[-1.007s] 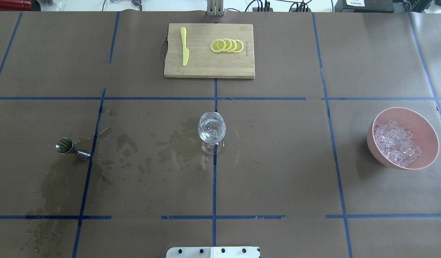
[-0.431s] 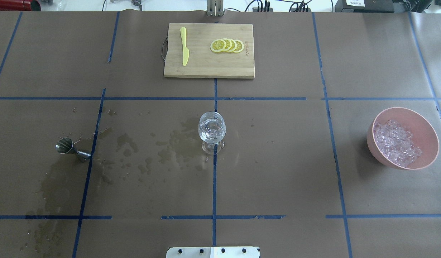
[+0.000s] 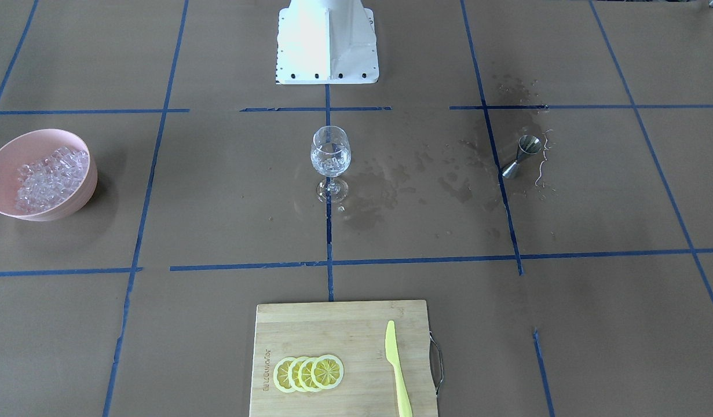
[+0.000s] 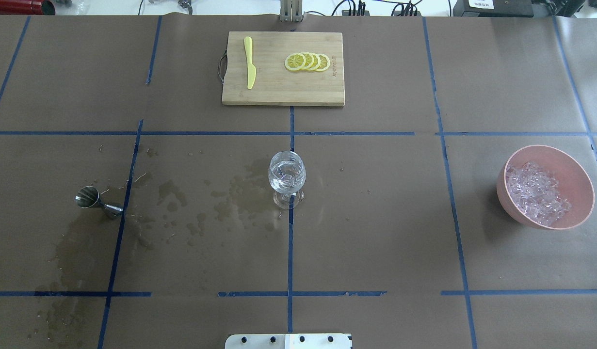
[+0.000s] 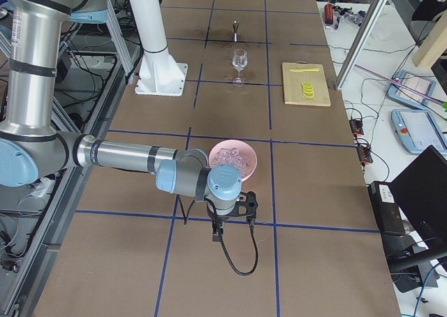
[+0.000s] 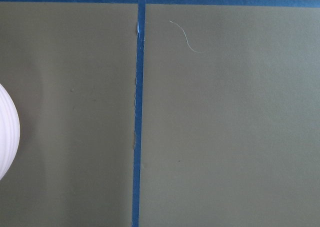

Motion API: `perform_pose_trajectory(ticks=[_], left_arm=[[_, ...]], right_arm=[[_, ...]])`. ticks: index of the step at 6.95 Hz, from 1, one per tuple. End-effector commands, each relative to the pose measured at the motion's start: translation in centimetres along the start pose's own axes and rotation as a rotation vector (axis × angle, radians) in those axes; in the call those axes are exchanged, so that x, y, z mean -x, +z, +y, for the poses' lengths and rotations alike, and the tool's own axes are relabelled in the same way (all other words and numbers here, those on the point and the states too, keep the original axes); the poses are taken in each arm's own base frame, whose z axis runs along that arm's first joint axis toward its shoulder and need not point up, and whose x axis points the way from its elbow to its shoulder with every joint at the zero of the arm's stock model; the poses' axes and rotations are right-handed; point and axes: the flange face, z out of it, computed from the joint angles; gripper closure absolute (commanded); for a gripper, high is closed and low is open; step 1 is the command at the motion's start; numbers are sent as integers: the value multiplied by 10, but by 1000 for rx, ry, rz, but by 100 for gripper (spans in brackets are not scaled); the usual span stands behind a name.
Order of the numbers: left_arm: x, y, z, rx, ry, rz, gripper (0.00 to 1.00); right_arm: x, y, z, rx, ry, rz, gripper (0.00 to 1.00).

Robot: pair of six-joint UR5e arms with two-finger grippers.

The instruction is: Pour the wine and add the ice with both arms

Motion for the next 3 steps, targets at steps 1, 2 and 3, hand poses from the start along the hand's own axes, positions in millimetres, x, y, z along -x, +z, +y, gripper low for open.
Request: perform_pose_trajectory(ticks=[1,2,3], left_arm=[[-2,-3,-1,-5,3,-4,0],[-1,-2,0,-3,1,-3,0],[-1,-2,0,-2,0,-3,0]], right_arm=[[3,-4,2,-5,-14,11,0],[1,-2,6,-1,-15,12,0],[0,-1,7,1,-10,11,0]])
